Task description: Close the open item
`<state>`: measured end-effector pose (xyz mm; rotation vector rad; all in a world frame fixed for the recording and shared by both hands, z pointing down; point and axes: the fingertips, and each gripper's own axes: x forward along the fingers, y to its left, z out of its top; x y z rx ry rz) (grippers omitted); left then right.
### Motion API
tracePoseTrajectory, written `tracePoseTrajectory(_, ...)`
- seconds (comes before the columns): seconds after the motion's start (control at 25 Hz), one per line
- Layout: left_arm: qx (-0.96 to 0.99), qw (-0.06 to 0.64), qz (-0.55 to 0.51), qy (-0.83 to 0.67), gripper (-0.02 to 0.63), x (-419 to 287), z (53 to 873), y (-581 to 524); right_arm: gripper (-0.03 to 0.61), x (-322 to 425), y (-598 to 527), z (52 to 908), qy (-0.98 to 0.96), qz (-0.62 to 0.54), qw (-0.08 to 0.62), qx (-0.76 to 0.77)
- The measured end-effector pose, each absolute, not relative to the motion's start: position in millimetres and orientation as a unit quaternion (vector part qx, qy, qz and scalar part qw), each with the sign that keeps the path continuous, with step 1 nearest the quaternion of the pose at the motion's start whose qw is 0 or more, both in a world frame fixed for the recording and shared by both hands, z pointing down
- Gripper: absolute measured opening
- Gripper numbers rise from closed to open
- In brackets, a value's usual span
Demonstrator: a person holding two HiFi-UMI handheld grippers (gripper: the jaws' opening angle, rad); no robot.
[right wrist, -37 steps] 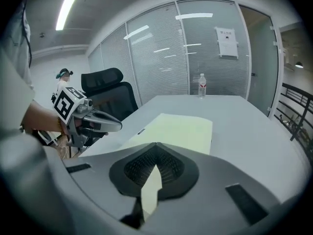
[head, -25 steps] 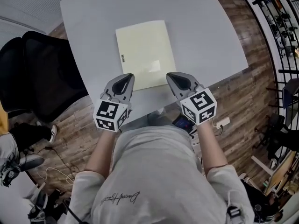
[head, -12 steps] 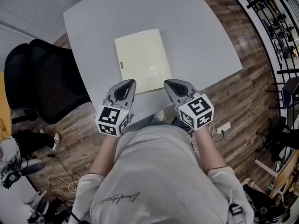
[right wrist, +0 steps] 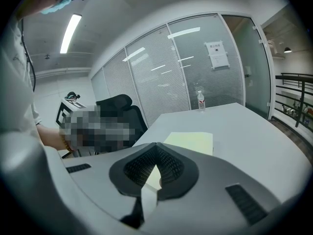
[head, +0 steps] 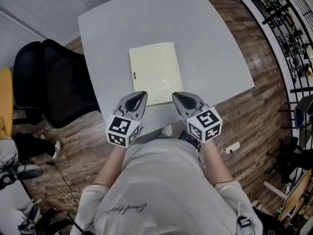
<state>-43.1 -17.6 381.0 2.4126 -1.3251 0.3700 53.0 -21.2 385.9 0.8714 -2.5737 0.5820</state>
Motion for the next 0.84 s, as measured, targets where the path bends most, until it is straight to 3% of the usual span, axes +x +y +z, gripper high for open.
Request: tracePoseTrajectory(0.84,0.862,0.176,0.128,-0.458,0.009,-46.2,373.1,-7.6,0.014,40.6,-8.7,382.2,-0.914,0.202,0.183,0.301)
